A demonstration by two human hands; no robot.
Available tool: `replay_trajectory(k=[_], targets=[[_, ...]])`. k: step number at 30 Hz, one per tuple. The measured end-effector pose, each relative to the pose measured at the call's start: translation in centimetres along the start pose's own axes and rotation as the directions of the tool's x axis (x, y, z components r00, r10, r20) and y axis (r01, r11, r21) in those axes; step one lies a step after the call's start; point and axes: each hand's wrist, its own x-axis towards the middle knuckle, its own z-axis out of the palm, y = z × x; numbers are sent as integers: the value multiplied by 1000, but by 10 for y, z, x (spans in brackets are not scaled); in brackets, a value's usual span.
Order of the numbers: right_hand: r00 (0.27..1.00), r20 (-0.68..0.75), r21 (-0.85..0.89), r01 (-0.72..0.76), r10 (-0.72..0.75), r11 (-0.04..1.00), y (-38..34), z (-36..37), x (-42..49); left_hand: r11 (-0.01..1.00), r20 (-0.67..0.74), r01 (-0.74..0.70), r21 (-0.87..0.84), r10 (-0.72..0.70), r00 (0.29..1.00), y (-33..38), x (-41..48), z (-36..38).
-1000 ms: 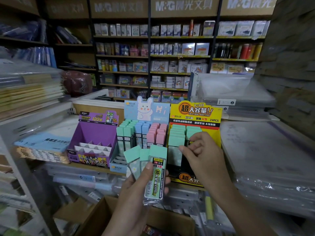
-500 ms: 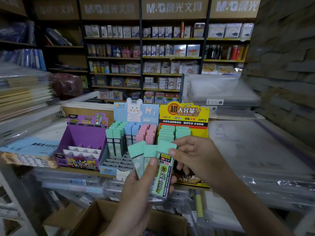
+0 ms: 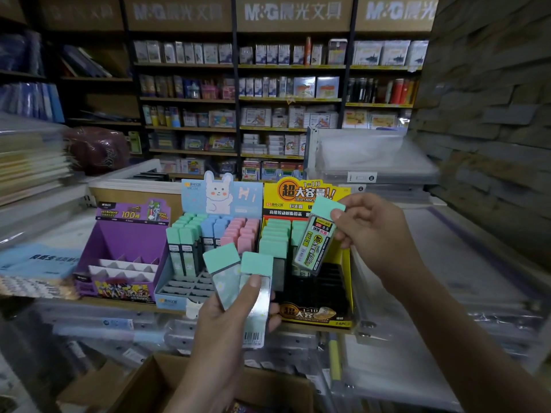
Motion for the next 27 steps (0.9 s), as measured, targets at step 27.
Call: replay_trajectory(k=[27], targets=[[994, 103, -194, 60, -40, 979, 38, 7, 4, 997, -14, 27, -65, -28, 1000, -7, 16, -15]])
